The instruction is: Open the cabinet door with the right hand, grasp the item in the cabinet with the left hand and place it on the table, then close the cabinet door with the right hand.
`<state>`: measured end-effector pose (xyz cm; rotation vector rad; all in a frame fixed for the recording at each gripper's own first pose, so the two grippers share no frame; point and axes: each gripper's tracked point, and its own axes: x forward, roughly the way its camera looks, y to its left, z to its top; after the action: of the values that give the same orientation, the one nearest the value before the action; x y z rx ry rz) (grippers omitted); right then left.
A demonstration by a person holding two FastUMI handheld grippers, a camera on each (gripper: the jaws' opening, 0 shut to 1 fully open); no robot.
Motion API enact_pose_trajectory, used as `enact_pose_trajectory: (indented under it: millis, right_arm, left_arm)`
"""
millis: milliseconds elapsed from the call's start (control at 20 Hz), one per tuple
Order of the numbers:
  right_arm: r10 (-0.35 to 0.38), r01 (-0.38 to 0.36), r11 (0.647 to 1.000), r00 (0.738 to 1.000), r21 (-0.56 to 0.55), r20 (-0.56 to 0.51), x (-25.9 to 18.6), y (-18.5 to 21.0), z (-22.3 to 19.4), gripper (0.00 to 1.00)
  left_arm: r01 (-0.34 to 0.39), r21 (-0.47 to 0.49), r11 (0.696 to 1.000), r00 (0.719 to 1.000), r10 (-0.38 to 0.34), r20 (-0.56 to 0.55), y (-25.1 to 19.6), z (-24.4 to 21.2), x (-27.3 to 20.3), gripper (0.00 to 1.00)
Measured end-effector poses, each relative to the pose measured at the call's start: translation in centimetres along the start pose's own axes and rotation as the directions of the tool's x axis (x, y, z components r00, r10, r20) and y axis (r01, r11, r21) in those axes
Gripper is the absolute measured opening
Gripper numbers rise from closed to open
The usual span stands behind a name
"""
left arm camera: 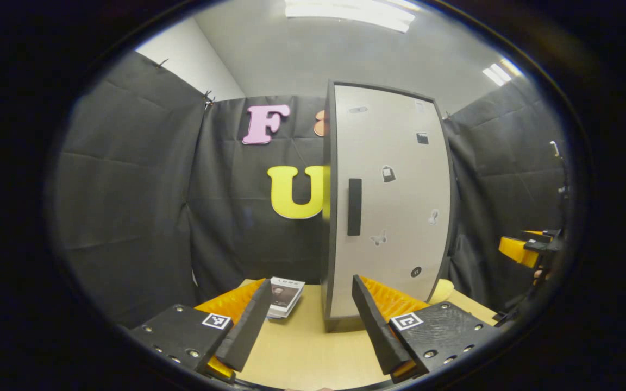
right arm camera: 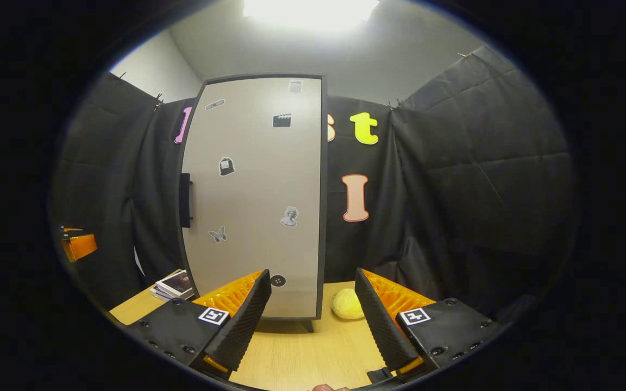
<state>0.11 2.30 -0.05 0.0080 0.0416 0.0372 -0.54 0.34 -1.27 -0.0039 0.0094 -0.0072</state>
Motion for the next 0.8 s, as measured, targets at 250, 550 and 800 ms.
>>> enact_pose_trajectory:
  millis: [250, 550, 800]
  right_arm:
    - [0.022, -0.022, 1.0, 0.999, -0.006, -0.024, 0.6, 0.8, -0.4, 0.96]
    - [0.103, -0.104, 0.995, 0.994, -0.015, -0.047, 2.9, 1.1, -0.7, 0.98]
    - [0.172, -0.174, 0.985, 0.982, -0.015, -0.071, 6.3, -0.1, -0.8, 0.97]
  left_arm:
    - [-0.011, 0.008, 1.0, 1.0, 0.011, -0.018, -0.2, -0.8, -0.5, 0.88]
    - [-0.092, -0.009, 0.996, 0.995, 0.092, -0.042, -1.2, -1.5, -1.2, 0.88]
    - [-0.206, 0.004, 0.979, 0.976, 0.206, -0.077, -2.9, -1.6, -1.8, 0.91]
